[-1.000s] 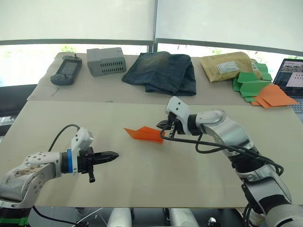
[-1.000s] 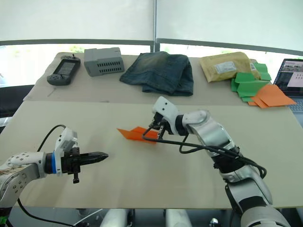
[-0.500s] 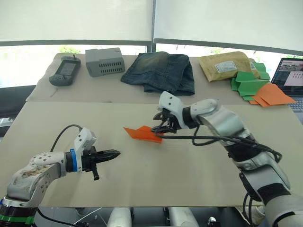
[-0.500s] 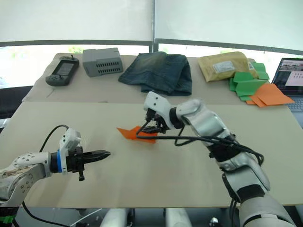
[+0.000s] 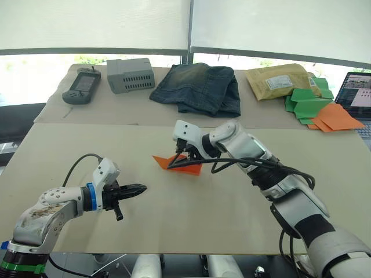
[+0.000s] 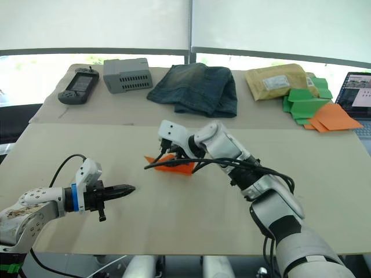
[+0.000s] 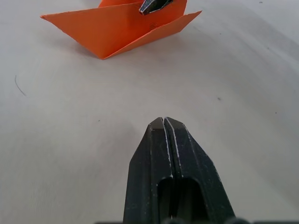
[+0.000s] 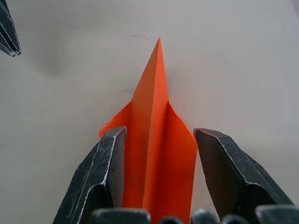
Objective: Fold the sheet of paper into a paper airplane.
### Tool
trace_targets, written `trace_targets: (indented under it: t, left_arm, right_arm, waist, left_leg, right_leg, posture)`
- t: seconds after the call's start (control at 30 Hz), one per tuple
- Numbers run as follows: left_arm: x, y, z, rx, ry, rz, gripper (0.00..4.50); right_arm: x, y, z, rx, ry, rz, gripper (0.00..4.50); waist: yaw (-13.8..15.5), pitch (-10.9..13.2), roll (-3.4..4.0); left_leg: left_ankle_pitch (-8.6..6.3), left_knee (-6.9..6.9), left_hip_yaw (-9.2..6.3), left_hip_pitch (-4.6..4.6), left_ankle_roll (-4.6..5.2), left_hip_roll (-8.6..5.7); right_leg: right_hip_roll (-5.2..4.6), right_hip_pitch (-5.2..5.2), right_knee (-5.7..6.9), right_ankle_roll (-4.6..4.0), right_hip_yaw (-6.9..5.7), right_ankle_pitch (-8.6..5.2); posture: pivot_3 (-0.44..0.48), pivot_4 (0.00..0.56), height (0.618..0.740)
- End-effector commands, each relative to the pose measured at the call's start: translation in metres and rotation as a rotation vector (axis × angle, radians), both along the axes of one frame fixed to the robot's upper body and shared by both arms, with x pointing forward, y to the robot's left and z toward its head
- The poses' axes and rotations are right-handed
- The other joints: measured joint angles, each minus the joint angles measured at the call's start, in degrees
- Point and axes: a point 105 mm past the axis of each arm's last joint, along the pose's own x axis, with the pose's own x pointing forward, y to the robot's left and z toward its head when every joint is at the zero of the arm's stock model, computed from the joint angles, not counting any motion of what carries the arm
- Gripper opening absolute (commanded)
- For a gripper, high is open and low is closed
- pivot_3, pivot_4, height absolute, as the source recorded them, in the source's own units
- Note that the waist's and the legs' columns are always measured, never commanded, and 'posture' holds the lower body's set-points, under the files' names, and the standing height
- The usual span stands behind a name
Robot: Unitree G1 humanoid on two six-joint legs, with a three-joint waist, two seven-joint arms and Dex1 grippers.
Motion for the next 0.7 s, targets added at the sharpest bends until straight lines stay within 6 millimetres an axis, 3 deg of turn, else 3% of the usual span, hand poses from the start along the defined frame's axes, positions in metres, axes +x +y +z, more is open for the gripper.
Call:
trace_targets:
  t: [0.03, 0.23, 0.4, 0.47, 0.57, 0.6, 0.7]
  left_arm:
    - [0.002, -0.002, 0.007, -0.004, -0.044, -0.011, 0.0]
    - [0.004, -0.005, 0.008, -0.008, -0.047, -0.025, 0.0]
    - [0.009, -0.006, 0.009, -0.01, -0.05, -0.034, 0.0]
    - [0.01, -0.008, 0.008, -0.015, -0.05, -0.04, 0.0]
    - [0.011, -0.012, 0.006, -0.024, -0.046, -0.053, 0.0]
    - [0.012, -0.014, 0.005, -0.028, -0.046, -0.056, 0.0]
    - [0.015, -0.016, 0.002, -0.022, -0.05, -0.054, 0.0]
  right_arm:
    - [0.001, -0.002, -0.002, 0.01, 0.002, -0.01, 2.11]
    - [-0.005, -0.008, -0.003, 0.048, 0.052, -0.028, 0.07]
    - [0.005, -0.041, 0.02, 0.155, 0.072, -0.155, 0.03]
    - [0.019, -0.07, 0.026, 0.194, 0.06, -0.265, 0.03]
    - [0.048, -0.134, 0.033, 0.259, 0.046, -0.535, 0.03]
    - [0.06, -0.165, 0.037, 0.269, 0.006, -0.655, 0.03]
    - [0.078, -0.225, 0.046, 0.309, -0.07, -0.891, 0.03]
  waist:
    - [0.0, 0.0, 0.0]
    - [-0.08, 0.0, 0.0]
    - [0.01, 0.0, 0.0]
    - [0.45, 0.0, 0.0]
    - [0.75, 0.0, -0.02]
    - [0.79, 0.0, -0.02]
    - [0.48, 0.0, -0.01]
  left_leg:
    - [0.0, 0.0, 0.0, 0.01, 0.0, 0.0]
    - [0.01, 0.02, 0.0, 0.0, -0.01, 0.0]
    - [0.01, 0.05, -0.01, -0.01, -0.02, -0.03]
    - [0.01, 0.07, -0.01, -0.02, -0.01, -0.04]
    - [0.01, 0.11, 0.0, -0.02, -0.01, -0.08]
    - [0.01, 0.13, 0.01, -0.02, -0.01, -0.09]
    - [0.01, 0.14, 0.07, -0.01, -0.01, -0.09]
  right_leg:
    - [0.0, 0.0, 0.01, 0.0, 0.0, 0.0]
    - [0.01, 0.0, 0.01, 0.0, 0.0, 0.0]
    - [-0.01, 0.02, 0.01, 0.01, 0.0, 0.01]
    - [-0.03, 0.03, 0.0, 0.02, 0.0, 0.01]
    - [-0.05, 0.08, -0.02, 0.03, 0.0, 0.02]
    - [-0.05, 0.1, -0.05, 0.04, 0.01, 0.02]
    - [-0.04, 0.09, -0.06, 0.04, 0.07, 0.02]
  posture:
    - [0.0, 0.15, 0.718]
    - [0.0, 0.15, 0.718]
    - [0.0, 0.15, 0.718]
    - [0.0, 0.15, 0.718]
    - [0.0, 0.15, 0.718]
    - [0.0, 0.15, 0.718]
    - [0.0, 0.15, 0.718]
